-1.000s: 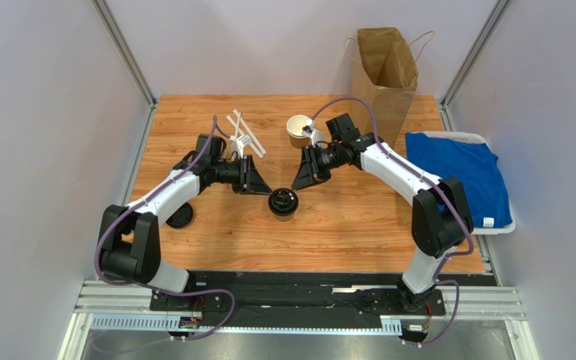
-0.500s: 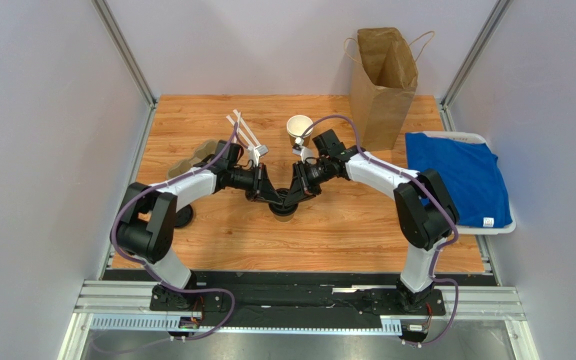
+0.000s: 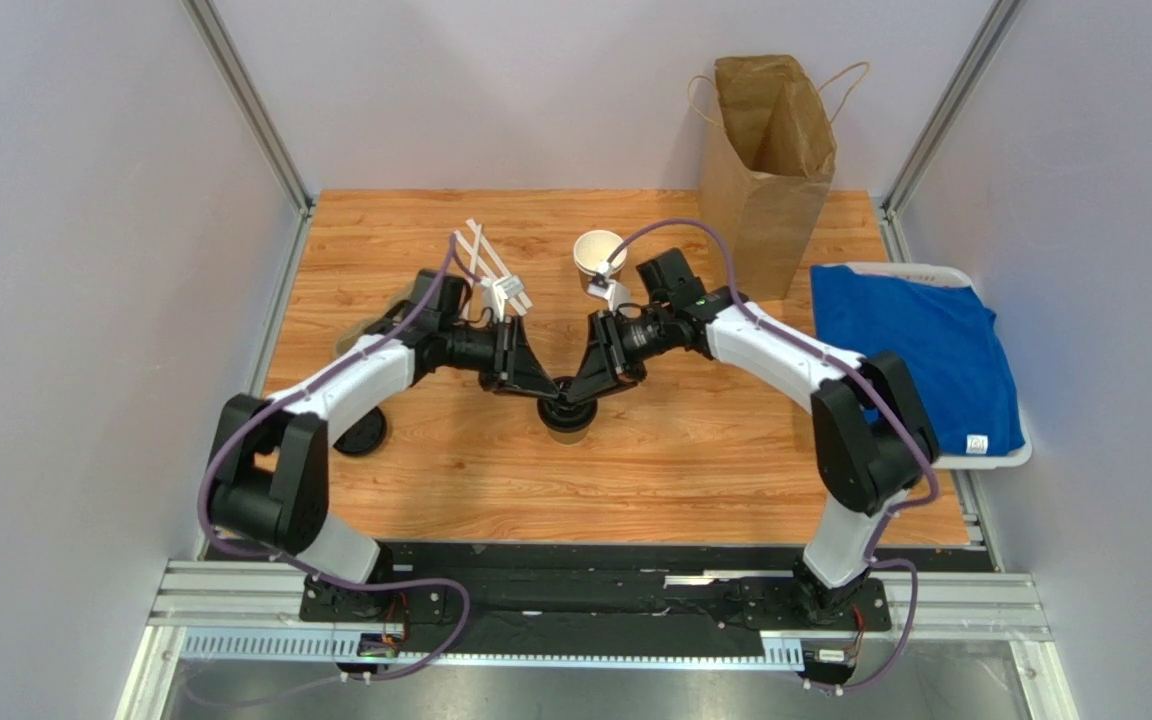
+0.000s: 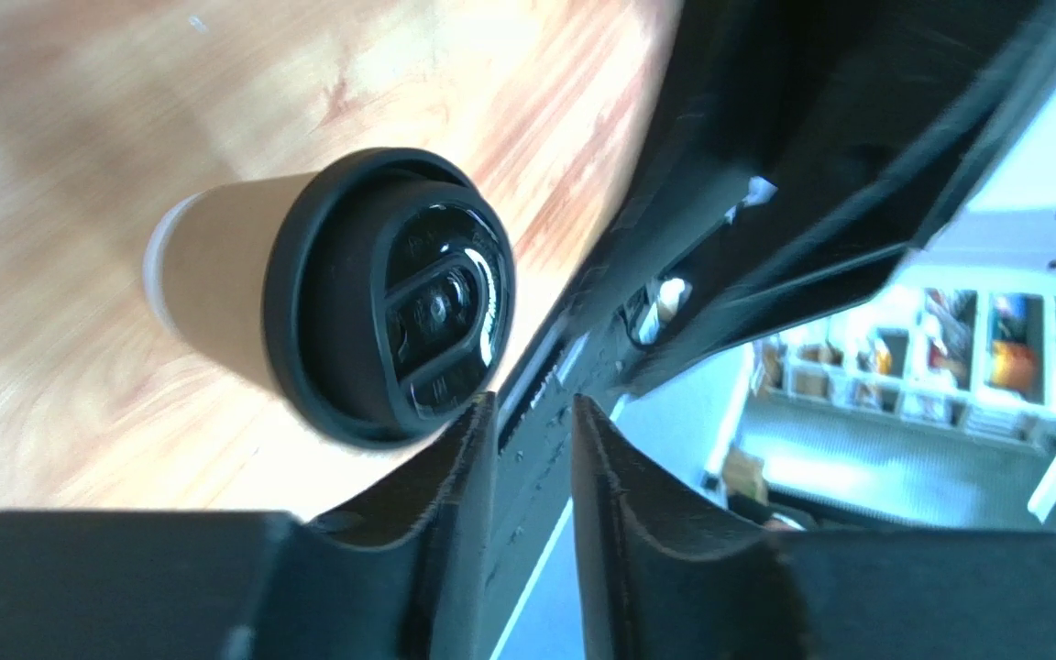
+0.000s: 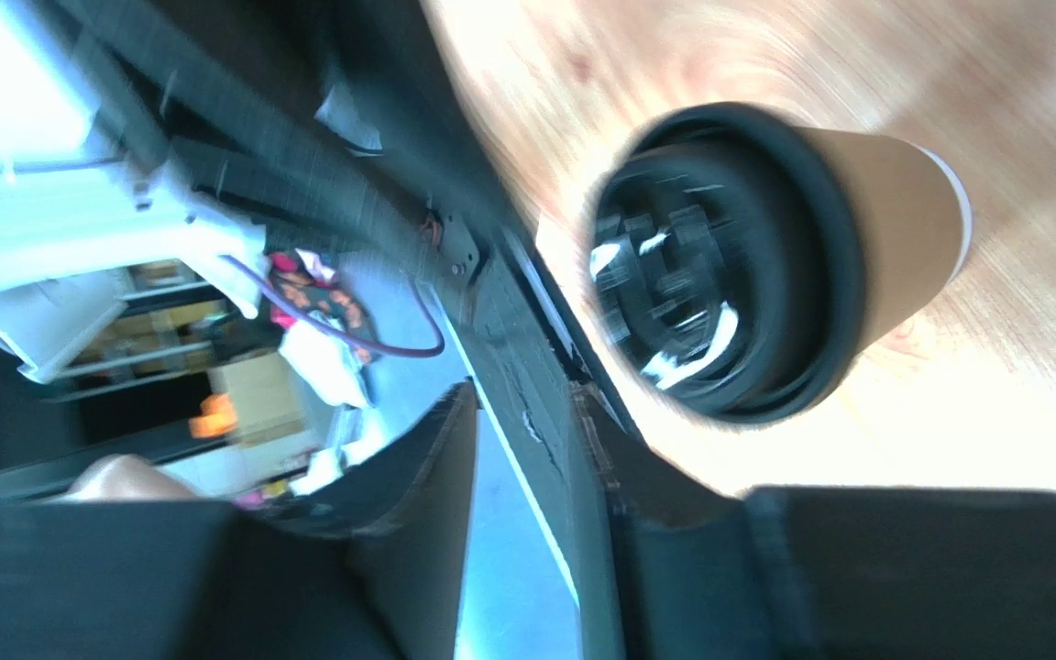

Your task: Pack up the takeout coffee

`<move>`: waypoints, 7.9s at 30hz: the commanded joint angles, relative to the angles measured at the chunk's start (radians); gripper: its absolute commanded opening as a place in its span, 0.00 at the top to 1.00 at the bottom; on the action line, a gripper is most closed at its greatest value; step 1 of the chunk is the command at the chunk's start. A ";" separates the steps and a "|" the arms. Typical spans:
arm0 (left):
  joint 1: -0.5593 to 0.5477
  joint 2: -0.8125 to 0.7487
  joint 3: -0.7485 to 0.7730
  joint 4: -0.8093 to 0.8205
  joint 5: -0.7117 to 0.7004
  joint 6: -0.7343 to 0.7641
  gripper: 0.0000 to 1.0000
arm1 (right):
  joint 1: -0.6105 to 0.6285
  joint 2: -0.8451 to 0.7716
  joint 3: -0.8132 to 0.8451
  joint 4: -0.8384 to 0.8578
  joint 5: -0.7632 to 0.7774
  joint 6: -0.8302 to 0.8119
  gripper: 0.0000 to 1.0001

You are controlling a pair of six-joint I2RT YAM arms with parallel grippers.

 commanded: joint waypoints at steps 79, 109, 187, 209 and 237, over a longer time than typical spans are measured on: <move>0.224 0.040 -0.079 0.109 -0.166 0.004 0.52 | 0.092 0.057 0.089 0.169 0.721 0.082 0.46; 0.437 -0.182 -0.045 0.021 -0.153 0.032 0.47 | 0.058 0.217 0.191 0.232 0.607 -0.072 0.44; 0.270 0.381 0.555 -0.540 -0.780 1.443 0.78 | -0.004 -0.115 0.210 -0.277 0.471 -0.371 0.15; 0.270 0.355 0.573 -0.574 -0.786 1.491 1.00 | -0.018 -0.104 0.224 -0.279 0.455 -0.357 0.16; 0.272 0.418 0.673 -0.675 -0.752 1.535 0.63 | -0.019 -0.095 0.225 -0.279 0.436 -0.350 0.16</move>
